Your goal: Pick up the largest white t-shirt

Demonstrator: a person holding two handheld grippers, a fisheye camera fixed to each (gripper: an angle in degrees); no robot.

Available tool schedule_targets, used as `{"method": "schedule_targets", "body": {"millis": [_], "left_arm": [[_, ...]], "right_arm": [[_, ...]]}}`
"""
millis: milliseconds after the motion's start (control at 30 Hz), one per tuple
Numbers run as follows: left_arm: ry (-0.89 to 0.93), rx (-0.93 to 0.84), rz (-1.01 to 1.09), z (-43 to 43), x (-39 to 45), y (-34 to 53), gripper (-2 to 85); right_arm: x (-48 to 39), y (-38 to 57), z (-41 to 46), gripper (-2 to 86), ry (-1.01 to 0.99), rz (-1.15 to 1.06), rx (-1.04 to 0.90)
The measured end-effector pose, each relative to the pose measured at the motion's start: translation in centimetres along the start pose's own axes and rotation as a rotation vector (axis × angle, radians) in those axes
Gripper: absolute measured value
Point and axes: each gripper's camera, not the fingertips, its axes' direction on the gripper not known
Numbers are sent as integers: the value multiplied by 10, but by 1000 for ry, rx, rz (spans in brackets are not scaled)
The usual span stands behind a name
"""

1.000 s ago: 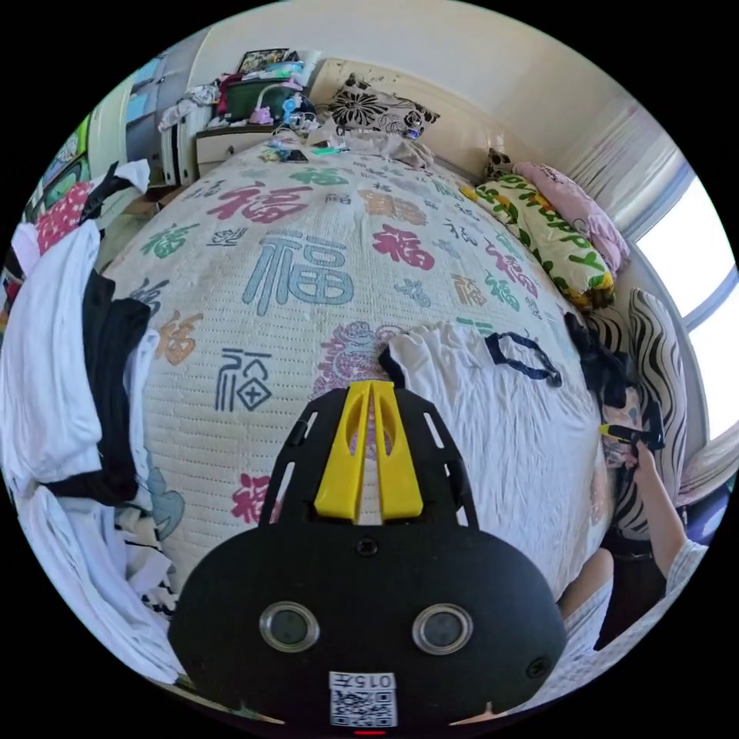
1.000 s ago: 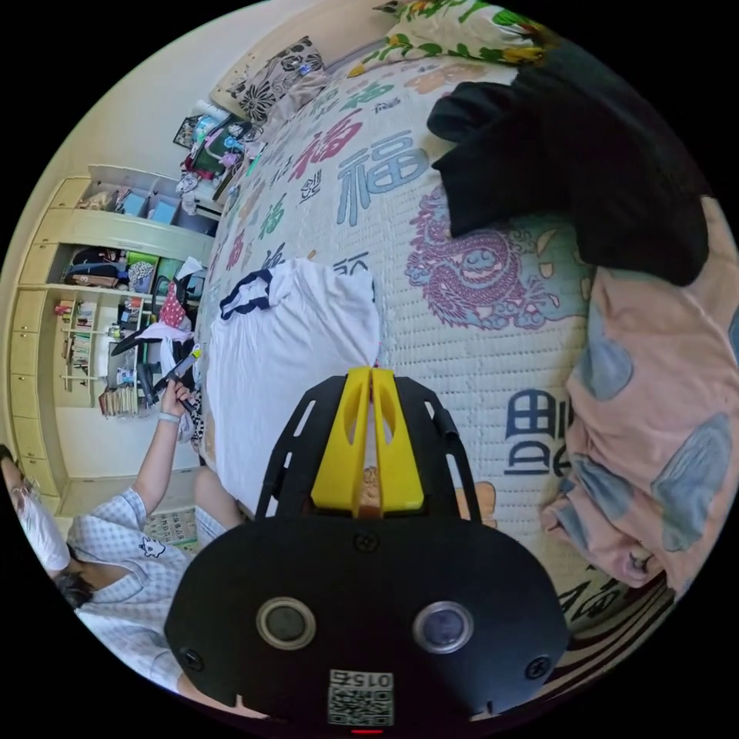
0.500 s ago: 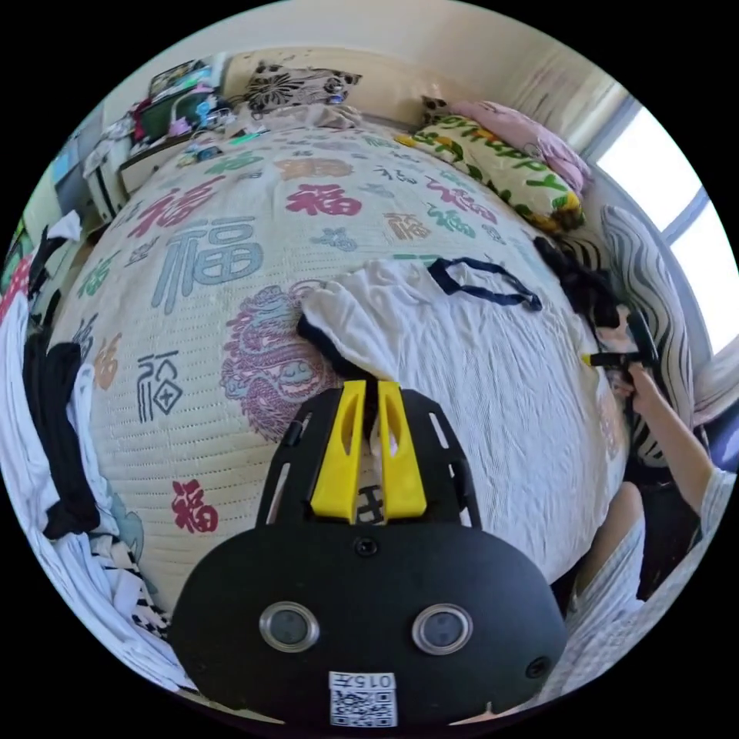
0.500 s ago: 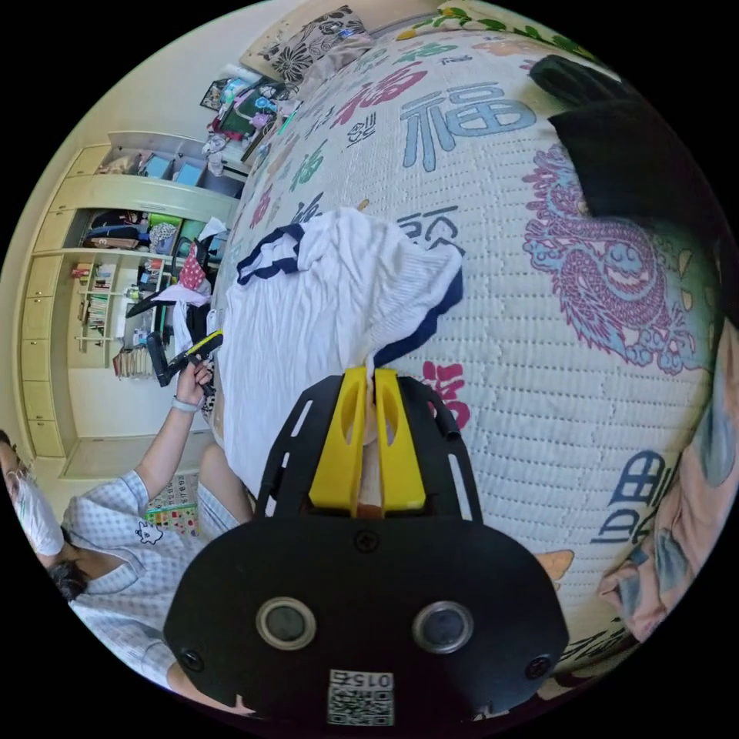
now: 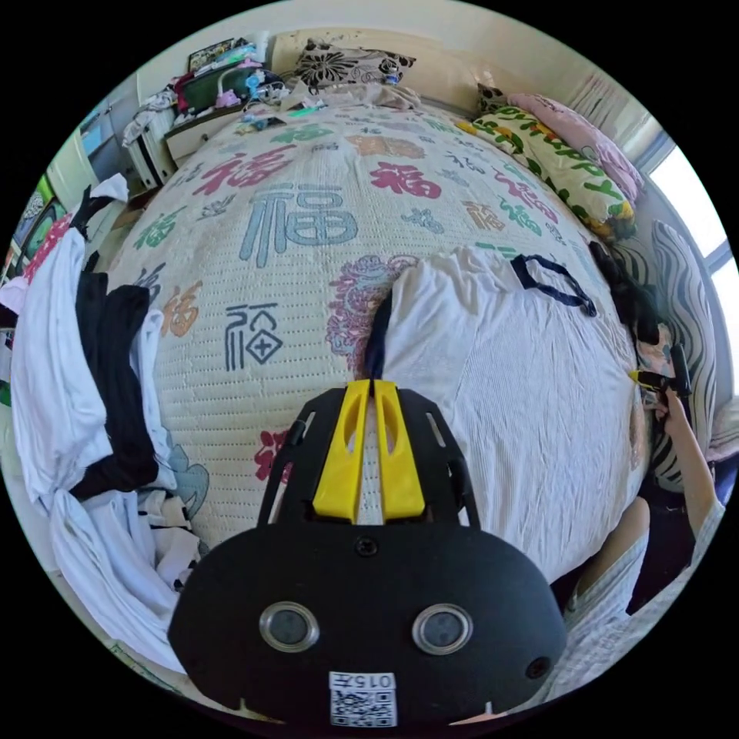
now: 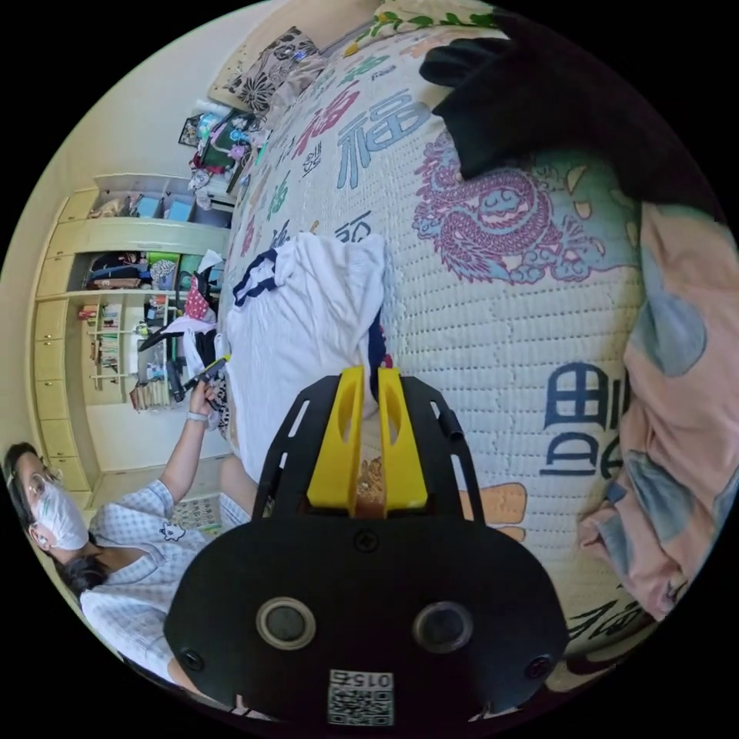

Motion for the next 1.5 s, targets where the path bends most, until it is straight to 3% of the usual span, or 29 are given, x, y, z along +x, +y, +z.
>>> {"method": "schedule_targets", "body": {"millis": [133, 233, 367, 500, 633, 667, 800, 1067, 1167, 1267, 1367, 1500], "left_arm": [[-81, 13, 10, -30, 4, 7, 53], [-247, 94, 116, -68, 37, -4, 80], [-68, 155, 287, -74, 98, -53, 92], [7, 101, 416, -26, 171, -113, 85], [12, -5, 412, 13, 190, -147, 35], [17, -9, 407, 14, 189, -150, 28], [27, 47, 339, 2, 171, -167, 4], [158, 5, 228, 1, 141, -164, 72], [249, -39, 156, -20, 104, -149, 105], [257, 34, 141, -77, 73, -100, 111], [212, 92, 163, -140, 54, -13, 112], [223, -35, 102, -178, 47, 134, 112]], "right_arm": [[3, 10, -8, 73, -3, 36, 32], [-26, 13, -22, 87, 205, -56, 63], [-103, -8, 7, 96, 240, -346, 56], [-160, -46, 94, 110, 267, -492, -105], [-172, -66, 150, 69, 397, -487, -192], [-170, -71, 157, 32, 405, -463, -203], [-162, -79, 148, 16, 342, -392, -130], [-146, -63, 165, 59, 195, -274, -133], [-129, -43, 147, 96, 49, -198, -69], [-115, 0, 112, 101, -30, -170, 61], [-106, 73, 86, 96, -125, -207, 121], [-110, 210, 91, 84, -97, -280, 88]]}}
